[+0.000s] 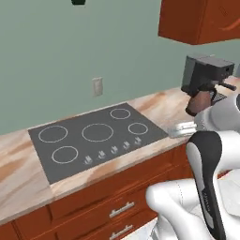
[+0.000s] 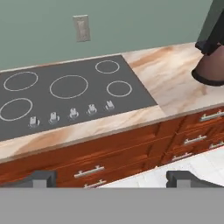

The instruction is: Navigate to the sink.

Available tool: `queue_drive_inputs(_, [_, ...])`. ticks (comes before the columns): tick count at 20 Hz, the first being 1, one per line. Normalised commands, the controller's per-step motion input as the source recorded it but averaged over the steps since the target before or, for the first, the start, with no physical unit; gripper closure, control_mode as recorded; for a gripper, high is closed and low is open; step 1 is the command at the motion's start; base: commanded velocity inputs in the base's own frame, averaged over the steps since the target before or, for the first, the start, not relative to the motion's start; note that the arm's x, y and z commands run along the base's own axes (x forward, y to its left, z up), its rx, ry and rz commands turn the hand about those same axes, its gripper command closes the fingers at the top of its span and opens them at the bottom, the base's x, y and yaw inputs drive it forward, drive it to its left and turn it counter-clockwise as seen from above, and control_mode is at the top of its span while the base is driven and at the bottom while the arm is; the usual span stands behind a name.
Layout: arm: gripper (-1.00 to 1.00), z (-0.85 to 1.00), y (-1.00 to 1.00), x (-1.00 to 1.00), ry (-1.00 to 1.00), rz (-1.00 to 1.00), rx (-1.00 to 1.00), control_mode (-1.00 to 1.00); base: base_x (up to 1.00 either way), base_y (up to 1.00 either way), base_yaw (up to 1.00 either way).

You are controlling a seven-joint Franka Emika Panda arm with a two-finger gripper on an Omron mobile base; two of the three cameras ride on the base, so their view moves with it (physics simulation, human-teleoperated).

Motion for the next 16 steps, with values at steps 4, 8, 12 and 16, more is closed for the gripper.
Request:
queue_drive_inputs(4, [-1.0,0.0,0.0,0.0,0.0,0.0,0.0,1.0,0.0,0.0,-1.0])
queue_drive_inputs(8, [-1.0,0.0,0.0,0.0,0.0,0.0,0.0,1.0,0.0,0.0,-1.0])
queue_drive_inputs(12, [-1.0,0.0,0.0,0.0,0.0,0.0,0.0,1.0,0.0,0.0,-1.0])
queue_drive_inputs(16, [-1.0,0.0,0.0,0.0,0.0,0.0,0.0,1.0,0.0,0.0,-1.0])
